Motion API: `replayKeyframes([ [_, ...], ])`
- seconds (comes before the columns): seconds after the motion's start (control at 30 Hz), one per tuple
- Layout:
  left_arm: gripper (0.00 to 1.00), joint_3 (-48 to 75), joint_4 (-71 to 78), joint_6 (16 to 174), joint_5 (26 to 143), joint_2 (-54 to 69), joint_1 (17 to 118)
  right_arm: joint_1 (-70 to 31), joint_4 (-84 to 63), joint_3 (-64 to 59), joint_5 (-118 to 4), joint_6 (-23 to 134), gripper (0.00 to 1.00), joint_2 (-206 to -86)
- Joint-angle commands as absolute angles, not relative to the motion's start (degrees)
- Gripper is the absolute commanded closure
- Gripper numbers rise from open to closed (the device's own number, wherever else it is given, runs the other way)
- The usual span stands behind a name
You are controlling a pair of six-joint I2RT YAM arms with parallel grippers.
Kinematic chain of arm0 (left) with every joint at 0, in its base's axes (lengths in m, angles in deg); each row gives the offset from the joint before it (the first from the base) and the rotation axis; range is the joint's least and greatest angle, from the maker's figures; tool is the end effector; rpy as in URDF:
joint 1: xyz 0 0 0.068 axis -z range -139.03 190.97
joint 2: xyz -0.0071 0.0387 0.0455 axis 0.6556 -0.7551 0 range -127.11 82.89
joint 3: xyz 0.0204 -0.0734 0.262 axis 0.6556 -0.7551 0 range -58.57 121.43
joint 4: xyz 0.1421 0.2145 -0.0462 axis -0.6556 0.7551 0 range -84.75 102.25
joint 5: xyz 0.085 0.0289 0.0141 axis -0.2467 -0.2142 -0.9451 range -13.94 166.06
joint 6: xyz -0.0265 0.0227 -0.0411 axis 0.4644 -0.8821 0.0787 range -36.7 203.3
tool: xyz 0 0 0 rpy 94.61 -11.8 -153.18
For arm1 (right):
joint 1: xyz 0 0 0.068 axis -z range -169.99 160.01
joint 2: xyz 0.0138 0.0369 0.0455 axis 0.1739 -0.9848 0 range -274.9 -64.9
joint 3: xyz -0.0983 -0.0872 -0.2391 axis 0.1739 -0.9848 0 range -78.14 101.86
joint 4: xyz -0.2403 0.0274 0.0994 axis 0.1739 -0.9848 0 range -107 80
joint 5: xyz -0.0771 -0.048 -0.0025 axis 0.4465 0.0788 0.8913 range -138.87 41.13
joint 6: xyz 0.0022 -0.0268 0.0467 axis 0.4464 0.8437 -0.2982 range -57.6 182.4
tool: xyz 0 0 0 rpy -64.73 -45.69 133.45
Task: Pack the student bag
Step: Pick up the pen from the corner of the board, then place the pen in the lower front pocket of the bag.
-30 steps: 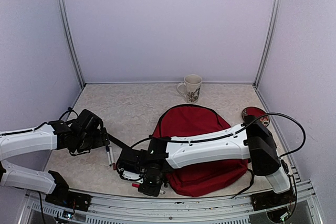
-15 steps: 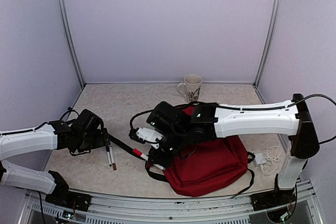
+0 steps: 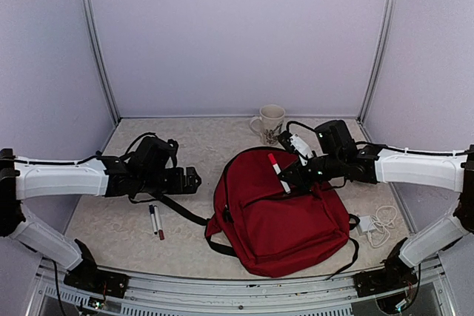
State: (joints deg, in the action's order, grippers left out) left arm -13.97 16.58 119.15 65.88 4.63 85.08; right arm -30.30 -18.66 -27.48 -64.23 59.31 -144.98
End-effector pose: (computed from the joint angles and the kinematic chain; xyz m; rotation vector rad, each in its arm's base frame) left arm 0.2057 -0.1907 0.2091 0.0840 2.3897 -0.4731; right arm 0.2246 0.2030 0.2386 -0.8766 2.1302 0.7018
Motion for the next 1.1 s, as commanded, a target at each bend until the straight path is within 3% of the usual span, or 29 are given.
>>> replayKeyframes([
  [0.0,0.01,-6.4,10.6,114.8,74.1,-6.9,86.2,-27.2,-3.8,-31.7,-71.7,65.1,1.0,-143.7],
  [0.2,0.01,3.4,9.9,113.0,82.1,-21.4,86.7,-25.2,2.5,-40.0,-70.1,75.2,1.0,-142.8],
  [0.33,0.01,6.2,9.2,113.0,84.6,-24.9,86.6,-25.2,2.9,-42.1,-74.1,80.7,1.0,-142.2],
  [0.53,0.05,7.5,6.6,113.1,88.7,-28.1,85.8,-25.4,-3.2,-41.9,-68.0,89.1,1.0,-142.3],
  [0.6,0.21,8.5,6.2,112.9,90.5,-29.5,85.5,-25.8,-6.9,-40.8,-65.8,92.2,1.0,-142.6],
  [0.77,0.92,8.7,5.0,112.8,92.7,-30.0,84.5,-27.2,-21.8,-35.8,-59.5,100.6,1.0,-145.9],
  [0.8,1.0,8.7,5.2,112.6,92.4,-29.8,84.2,-27.2,-24.7,-34.8,-58.7,101.5,1.0,-146.3],
  [1.07,1.0,9.2,6.3,110.0,91.1,-27.5,83.2,-30.5,-37.6,-30.2,-49.2,106.7,1.0,-149.9],
])
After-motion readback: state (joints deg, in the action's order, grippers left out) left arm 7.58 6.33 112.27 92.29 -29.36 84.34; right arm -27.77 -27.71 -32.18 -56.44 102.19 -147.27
